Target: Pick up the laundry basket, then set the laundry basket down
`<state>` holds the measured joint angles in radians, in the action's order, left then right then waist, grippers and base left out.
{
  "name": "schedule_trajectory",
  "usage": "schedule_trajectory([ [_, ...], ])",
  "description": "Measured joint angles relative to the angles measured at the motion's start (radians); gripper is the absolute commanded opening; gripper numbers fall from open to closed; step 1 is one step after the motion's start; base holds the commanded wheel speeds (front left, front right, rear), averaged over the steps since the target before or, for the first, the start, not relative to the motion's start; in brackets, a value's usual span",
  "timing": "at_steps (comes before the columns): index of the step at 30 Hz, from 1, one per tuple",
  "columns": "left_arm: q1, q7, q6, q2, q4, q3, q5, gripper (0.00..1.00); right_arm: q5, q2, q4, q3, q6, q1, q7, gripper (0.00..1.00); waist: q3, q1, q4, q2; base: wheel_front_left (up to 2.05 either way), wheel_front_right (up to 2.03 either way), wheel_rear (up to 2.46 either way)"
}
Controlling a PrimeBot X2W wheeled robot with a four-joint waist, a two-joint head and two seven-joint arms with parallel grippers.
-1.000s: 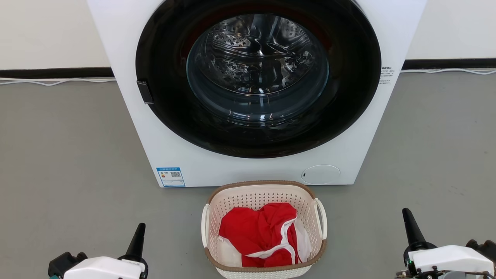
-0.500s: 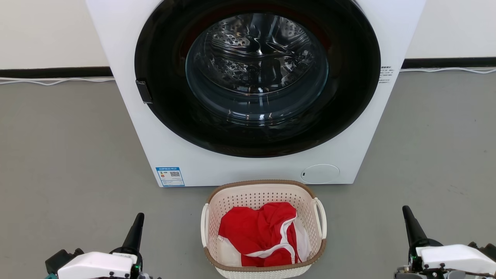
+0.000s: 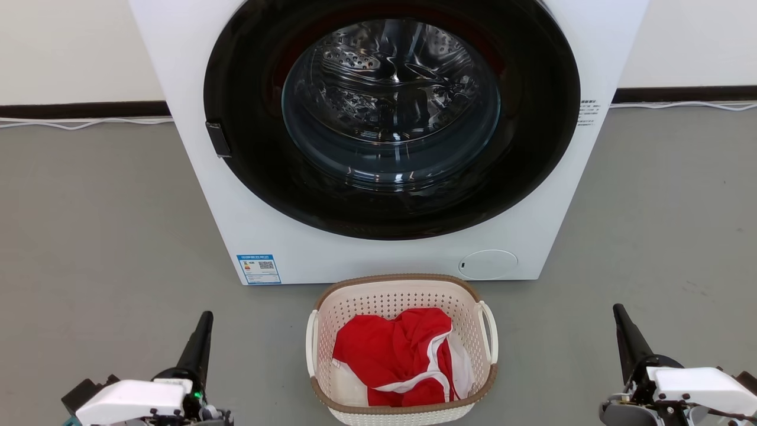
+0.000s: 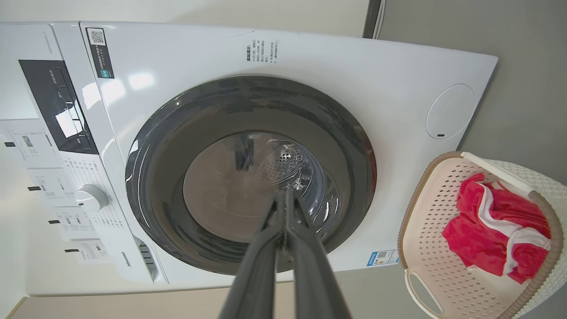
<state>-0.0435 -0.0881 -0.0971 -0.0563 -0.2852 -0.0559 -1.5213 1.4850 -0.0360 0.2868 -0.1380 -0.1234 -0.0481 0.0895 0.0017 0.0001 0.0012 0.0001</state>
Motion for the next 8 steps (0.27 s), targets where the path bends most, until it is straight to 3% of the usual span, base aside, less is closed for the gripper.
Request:
schedule_trajectory([
  [8,-0.008,-0.019,-0.025,0.015,0.009,-0.026,-0.074,0.0,0.113,-0.001,-0.01,0.002,0.0,-0.01,0.013,0.0,0.001,0.0,-0.001,0.0,0.0,0.0,0.0],
])
